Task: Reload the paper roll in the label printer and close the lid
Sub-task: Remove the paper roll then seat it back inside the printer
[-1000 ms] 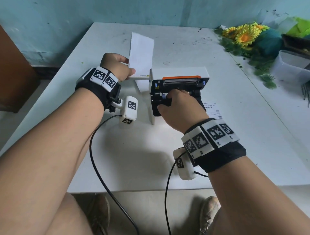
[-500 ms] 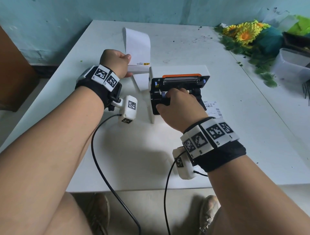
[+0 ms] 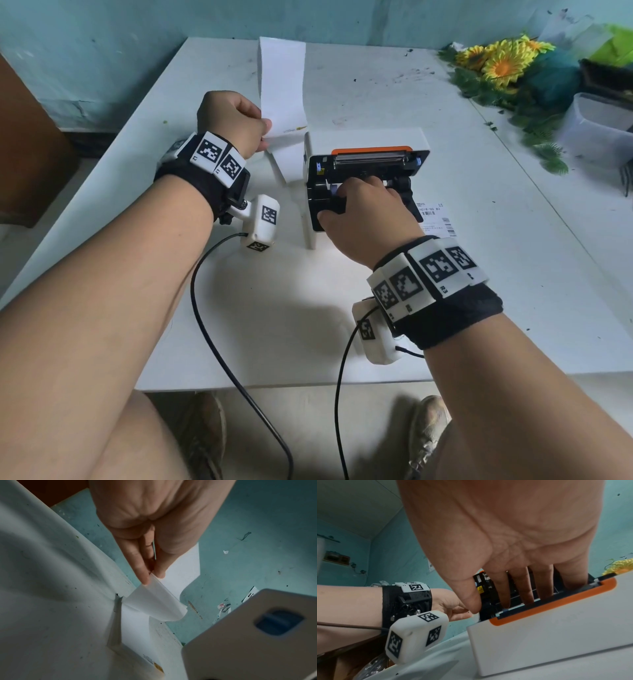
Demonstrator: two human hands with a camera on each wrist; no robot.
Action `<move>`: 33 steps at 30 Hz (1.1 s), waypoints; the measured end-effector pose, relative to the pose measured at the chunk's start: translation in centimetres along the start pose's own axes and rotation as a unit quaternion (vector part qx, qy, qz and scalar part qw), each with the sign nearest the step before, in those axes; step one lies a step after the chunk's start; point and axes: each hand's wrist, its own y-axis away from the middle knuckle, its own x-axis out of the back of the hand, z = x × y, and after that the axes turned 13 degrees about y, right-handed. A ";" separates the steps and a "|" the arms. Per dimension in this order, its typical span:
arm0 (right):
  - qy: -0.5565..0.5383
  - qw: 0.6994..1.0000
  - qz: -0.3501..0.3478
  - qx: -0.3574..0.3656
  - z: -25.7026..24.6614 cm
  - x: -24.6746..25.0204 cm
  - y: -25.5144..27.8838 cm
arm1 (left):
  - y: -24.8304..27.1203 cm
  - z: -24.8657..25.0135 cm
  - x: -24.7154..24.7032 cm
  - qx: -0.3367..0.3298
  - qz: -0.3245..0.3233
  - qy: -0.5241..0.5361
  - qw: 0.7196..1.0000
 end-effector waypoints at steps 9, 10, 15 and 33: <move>-0.006 1.000 -0.003 0.000 0.0 0.1 0.0 | 0.7 0.7 -0.5 0.015 -0.065 -0.029 0.997; -0.007 1.000 -0.003 -0.001 -0.1 0.1 0.0 | 0.6 0.8 -0.6 0.017 -0.060 -0.028 0.998; -0.011 1.000 -0.007 0.002 -0.1 0.3 0.1 | 0.5 1.1 -0.6 0.022 -0.060 0.005 0.998; -0.223 0.965 0.117 0.073 -3.0 6.2 -3.2 | 1.3 1.4 -0.4 0.020 -0.169 -0.048 0.984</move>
